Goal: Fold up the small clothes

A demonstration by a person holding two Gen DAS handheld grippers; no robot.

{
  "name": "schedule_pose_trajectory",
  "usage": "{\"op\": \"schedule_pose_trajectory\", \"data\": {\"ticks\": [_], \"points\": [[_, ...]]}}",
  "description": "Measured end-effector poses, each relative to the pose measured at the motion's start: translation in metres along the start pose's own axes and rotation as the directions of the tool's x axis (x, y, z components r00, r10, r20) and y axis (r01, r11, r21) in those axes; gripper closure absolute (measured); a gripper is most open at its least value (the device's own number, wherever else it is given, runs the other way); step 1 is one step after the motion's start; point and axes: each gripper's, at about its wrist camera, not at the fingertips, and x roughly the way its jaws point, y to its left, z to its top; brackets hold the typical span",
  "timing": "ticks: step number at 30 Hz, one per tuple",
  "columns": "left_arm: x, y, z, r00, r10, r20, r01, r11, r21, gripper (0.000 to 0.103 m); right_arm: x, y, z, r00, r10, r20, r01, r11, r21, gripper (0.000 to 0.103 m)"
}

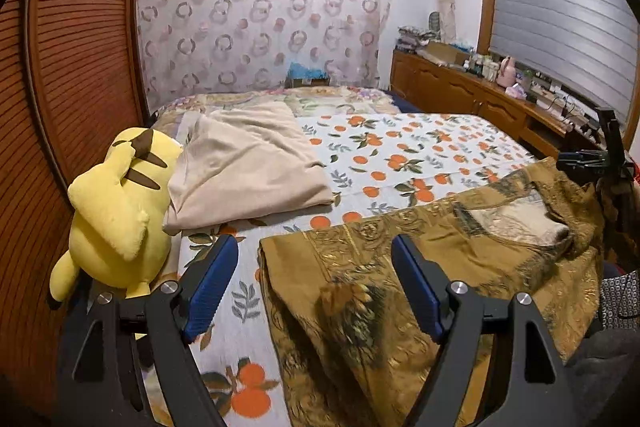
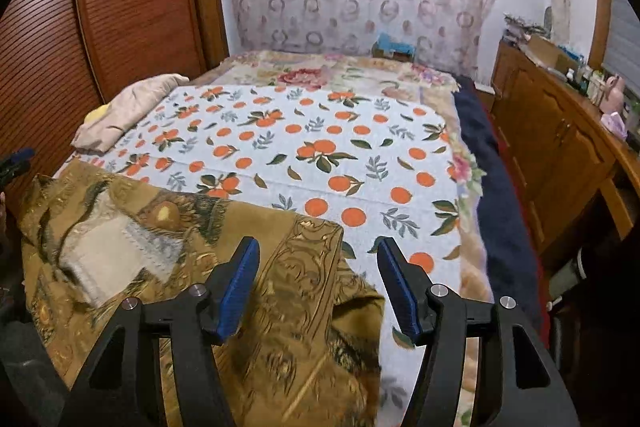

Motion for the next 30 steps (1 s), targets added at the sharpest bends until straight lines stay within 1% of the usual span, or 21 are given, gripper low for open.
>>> {"op": "schedule_pose_trajectory", "data": {"ticks": [2,6,10,14,19,24,26,27,28,30], "points": [[0.009,0.002,0.002,1.000,0.011,-0.017,-0.011,1.000,0.004,0.024,0.010,0.000,0.004,1.000,0.001,-0.022,-0.001,1.000,0.006,0.040],[0.023,0.007,0.004,0.999,0.005,-0.041,-0.004,1.000,0.005,0.024,0.022,0.001,0.011,0.998,-0.006,-0.060,0.006,1.000,-0.001,0.040],[0.035,0.013,0.004,0.997,0.005,-0.073,-0.005,1.000,-0.002,0.024,0.034,-0.002,0.011,0.996,0.007,-0.092,-0.005,1.000,0.026,0.040],[0.043,0.017,0.002,0.995,0.011,-0.100,-0.012,1.000,-0.013,0.023,0.040,-0.001,0.011,0.994,0.017,-0.105,-0.012,0.999,0.042,0.040],[0.053,0.025,0.000,0.991,0.015,-0.132,-0.021,0.999,-0.040,0.024,0.044,0.007,0.005,0.992,0.016,-0.123,-0.012,0.999,0.034,0.040],[0.064,0.031,-0.002,0.985,-0.007,-0.175,-0.004,0.998,-0.062,0.023,0.045,0.015,0.002,0.993,-0.012,-0.117,0.013,1.000,0.007,0.040],[0.069,0.033,-0.003,0.980,-0.020,-0.196,0.007,0.998,-0.068,0.027,0.043,0.019,0.001,0.993,-0.022,-0.117,0.021,1.000,-0.005,0.040],[0.072,0.033,-0.003,0.979,-0.020,-0.203,0.006,0.998,-0.066,0.037,0.043,0.020,0.001,0.993,-0.023,-0.117,0.022,1.000,-0.009,0.040],[0.074,0.034,-0.003,0.977,-0.015,-0.211,0.002,0.998,-0.062,0.043,0.043,0.018,0.000,0.993,-0.022,-0.117,0.021,1.000,-0.012,0.040],[0.079,0.034,-0.004,0.974,-0.004,-0.228,-0.009,0.998,-0.057,0.045,0.043,0.017,0.000,0.993,-0.020,-0.112,0.019,1.000,-0.013,0.040]]}}
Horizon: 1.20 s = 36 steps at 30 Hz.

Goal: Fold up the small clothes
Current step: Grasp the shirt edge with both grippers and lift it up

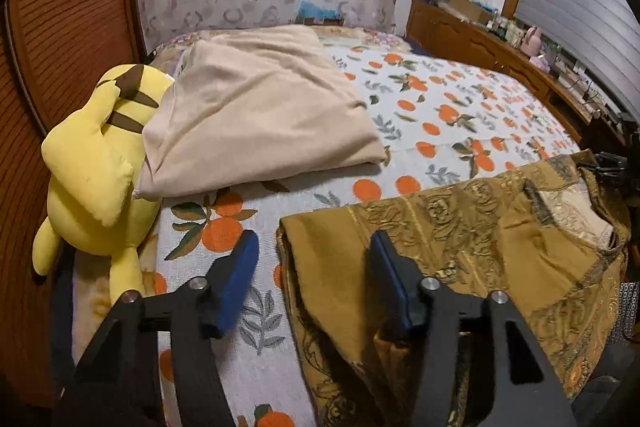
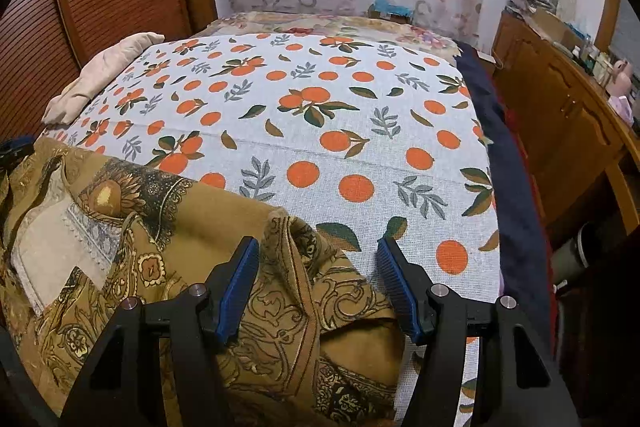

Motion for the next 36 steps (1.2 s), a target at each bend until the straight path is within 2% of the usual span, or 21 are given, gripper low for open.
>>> {"op": "schedule_pose_trajectory", "data": {"ticks": [5,8,10,11,12,14,16,17,20,24,30,33,36], "points": [[0.012,0.002,0.000,0.999,0.000,-0.034,0.000,1.000,0.001,0.047,0.002,-0.002,-0.003,1.000,0.000,0.011,0.000,1.000,-0.006,0.040],[0.013,0.001,0.001,1.000,0.003,-0.025,-0.003,1.000,0.012,0.051,0.001,-0.002,-0.005,1.000,0.021,0.014,-0.021,1.000,-0.021,0.053],[0.011,0.000,0.000,0.999,-0.047,-0.026,0.047,0.999,0.001,0.078,-0.001,0.002,-0.006,0.999,0.035,0.014,-0.035,0.998,-0.044,0.066],[0.010,0.000,0.000,0.998,-0.062,-0.031,0.062,0.998,-0.001,0.084,-0.002,0.004,-0.007,0.999,0.041,0.012,-0.040,0.998,-0.054,0.070],[0.010,-0.001,0.000,0.997,-0.072,-0.033,0.072,0.997,0.000,0.096,-0.003,0.005,-0.008,0.999,0.050,0.012,-0.050,0.997,-0.058,0.079],[0.005,-0.003,-0.001,0.992,-0.124,-0.029,0.124,0.992,-0.010,0.097,-0.006,0.006,-0.009,0.997,0.080,0.008,-0.079,0.995,-0.056,0.089],[-0.010,-0.008,0.000,0.994,-0.110,0.002,0.110,0.994,-0.003,0.098,-0.014,0.009,-0.010,0.997,0.073,0.025,-0.072,0.995,-0.066,0.091],[-0.023,-0.011,0.002,0.995,-0.095,0.030,0.095,0.995,0.002,0.098,-0.020,0.011,-0.010,0.998,0.052,0.040,-0.049,0.996,-0.071,0.092],[-0.069,-0.022,0.014,0.981,-0.135,0.137,0.131,0.991,0.039,0.098,-0.051,0.015,-0.006,0.994,0.023,0.111,-0.015,0.997,-0.072,0.093],[-0.127,-0.044,0.032,0.952,-0.163,0.261,0.140,0.985,0.103,0.098,-0.115,0.022,0.006,0.969,0.012,0.247,0.008,0.997,-0.082,0.094],[-0.190,-0.058,0.064,0.891,-0.175,0.419,0.122,0.981,0.150,0.098,-0.212,0.027,0.030,0.909,0.004,0.417,0.041,0.994,-0.098,0.094],[-0.218,-0.056,0.082,0.846,-0.189,0.499,0.131,0.980,0.149,0.098,-0.259,0.026,0.044,0.870,-0.009,0.493,0.066,0.993,-0.099,0.094],[-0.254,-0.056,0.094,0.791,-0.194,0.581,0.122,0.979,0.161,0.098,-0.299,0.026,0.052,0.833,-0.008,0.553,0.074,0.992,-0.097,0.094]]}}
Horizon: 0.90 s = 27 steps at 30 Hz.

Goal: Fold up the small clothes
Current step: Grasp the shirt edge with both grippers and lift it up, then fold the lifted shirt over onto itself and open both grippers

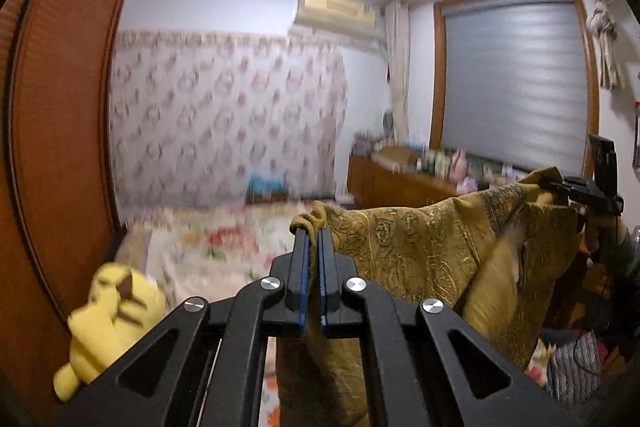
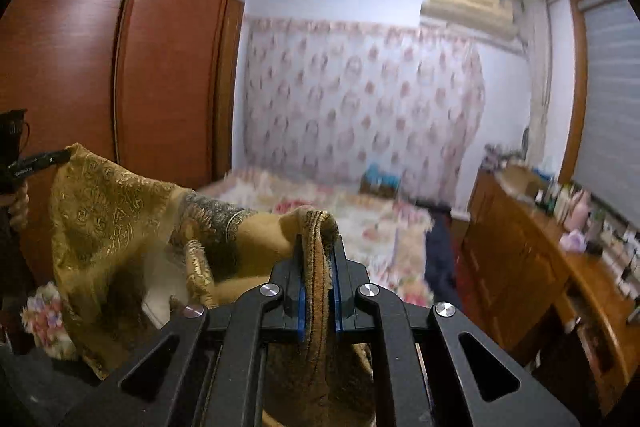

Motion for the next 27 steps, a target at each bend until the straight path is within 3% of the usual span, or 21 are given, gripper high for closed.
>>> {"op": "schedule_pose_trajectory", "data": {"ticks": [9,14,17,21,27], "points": [[-0.044,0.002,0.050,0.986,0.023,0.167,-0.029,0.999,0.034,0.098,-0.057,0.007,0.051,0.994,0.043,0.098,-0.040,0.999,-0.033,0.094],[-0.057,0.006,0.052,0.979,0.023,0.202,-0.031,0.999,0.040,0.098,-0.073,0.009,0.042,0.989,0.069,0.132,-0.063,0.997,-0.047,0.094],[-0.053,0.009,0.051,0.979,0.045,0.201,-0.055,0.998,0.042,0.098,-0.062,0.002,0.026,0.986,0.086,0.141,-0.081,0.996,-0.041,0.094],[-0.015,0.022,0.041,0.986,0.083,0.146,-0.088,0.996,0.026,0.098,-0.023,-0.005,0.011,0.992,0.085,0.089,-0.082,0.996,-0.036,0.094],[0.123,0.061,-0.005,0.982,0.185,-0.044,-0.184,0.983,0.019,0.098,0.107,-0.002,-0.013,0.991,0.119,-0.068,-0.119,0.993,0.005,0.094]]}}
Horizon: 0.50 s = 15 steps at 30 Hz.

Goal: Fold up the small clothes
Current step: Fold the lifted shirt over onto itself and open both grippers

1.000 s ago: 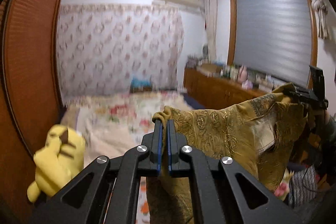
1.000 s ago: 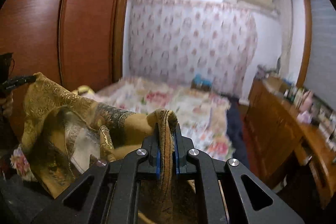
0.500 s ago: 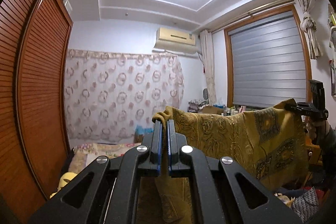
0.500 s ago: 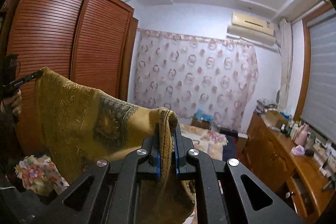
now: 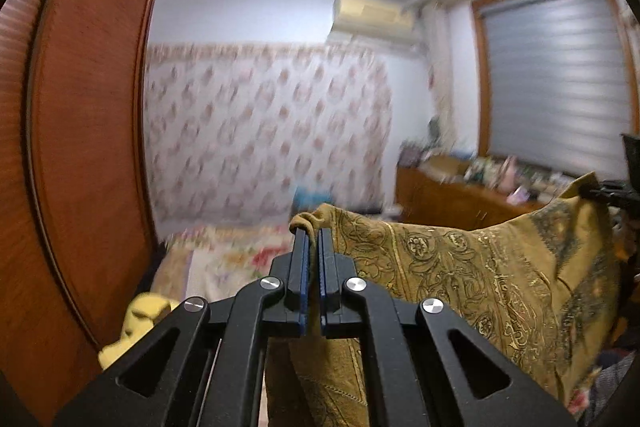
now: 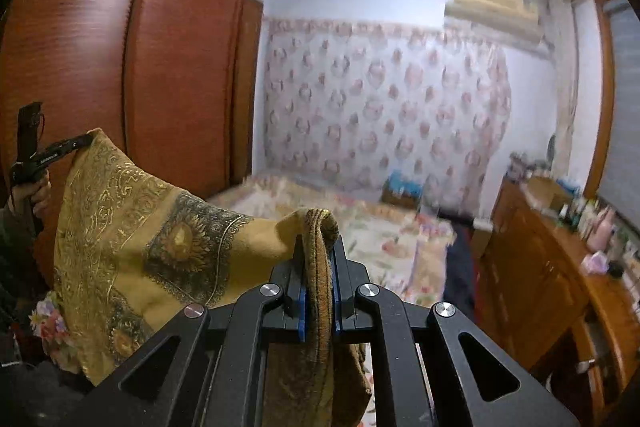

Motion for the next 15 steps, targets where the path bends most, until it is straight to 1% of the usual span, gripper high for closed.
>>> {"op": "schedule_pose_trajectory", "data": {"ticks": [1,3,4,5,6,7,8,9,10,11,12,14,15], "points": [[0.023,0.000,-0.009,0.999,0.013,-0.033,-0.013,1.000,-0.002,0.098,0.031,-0.001,-0.008,0.999,0.000,-0.035,0.000,1.000,0.003,0.094],[0.079,0.004,-0.032,0.992,0.047,-0.118,-0.048,0.999,0.000,0.098,0.090,-0.001,-0.026,0.994,-0.024,-0.102,0.025,1.000,0.016,0.094],[0.113,0.008,-0.047,0.981,0.061,-0.183,-0.063,0.998,-0.005,0.098,0.118,-0.001,-0.033,0.990,-0.034,-0.138,0.039,0.999,0.034,0.094],[0.135,0.011,-0.057,0.972,0.063,-0.228,-0.066,0.998,-0.002,0.098,0.146,-0.001,-0.043,0.983,-0.047,-0.176,0.057,0.997,0.052,0.093],[0.154,0.013,-0.065,0.961,0.062,-0.269,-0.065,0.998,-0.002,0.098,0.172,-0.001,-0.051,0.975,-0.059,-0.213,0.074,0.995,0.062,0.088],[0.176,0.016,-0.077,0.949,0.060,-0.309,-0.064,0.998,-0.001,0.098,0.202,-0.001,-0.061,0.960,-0.081,-0.268,0.102,0.993,0.065,0.078],[0.185,0.016,-0.083,0.944,0.060,-0.326,-0.063,0.998,0.002,0.095,0.224,-0.002,-0.069,0.945,-0.103,-0.310,0.128,0.990,0.062,0.074],[0.193,0.016,-0.089,0.939,0.056,-0.339,-0.060,0.998,0.000,0.084,0.242,-0.003,-0.077,0.933,-0.119,-0.339,0.147,0.987,0.058,0.067],[0.198,0.017,-0.093,0.936,0.046,-0.349,-0.052,0.999,-0.008,0.070,0.259,-0.005,-0.083,0.921,-0.125,-0.369,0.157,0.986,0.057,0.060],[0.199,0.017,-0.098,0.935,0.028,-0.354,-0.037,0.999,-0.017,0.063,0.272,-0.007,-0.089,0.909,-0.130,-0.396,0.165,0.985,0.055,0.058],[0.201,0.016,-0.101,0.933,0.018,-0.359,-0.026,1.000,-0.017,0.056,0.281,-0.008,-0.092,0.901,-0.129,-0.413,0.165,0.985,0.052,0.056],[0.198,0.010,-0.108,0.925,0.008,-0.379,-0.009,1.000,0.000,0.049,0.292,-0.011,-0.093,0.899,-0.108,-0.425,0.143,0.988,0.053,0.054],[0.196,0.008,-0.112,0.921,-0.002,-0.390,0.003,1.000,0.001,0.039,0.297,-0.010,-0.091,0.899,-0.102,-0.426,0.137,0.989,0.051,0.054]]}}
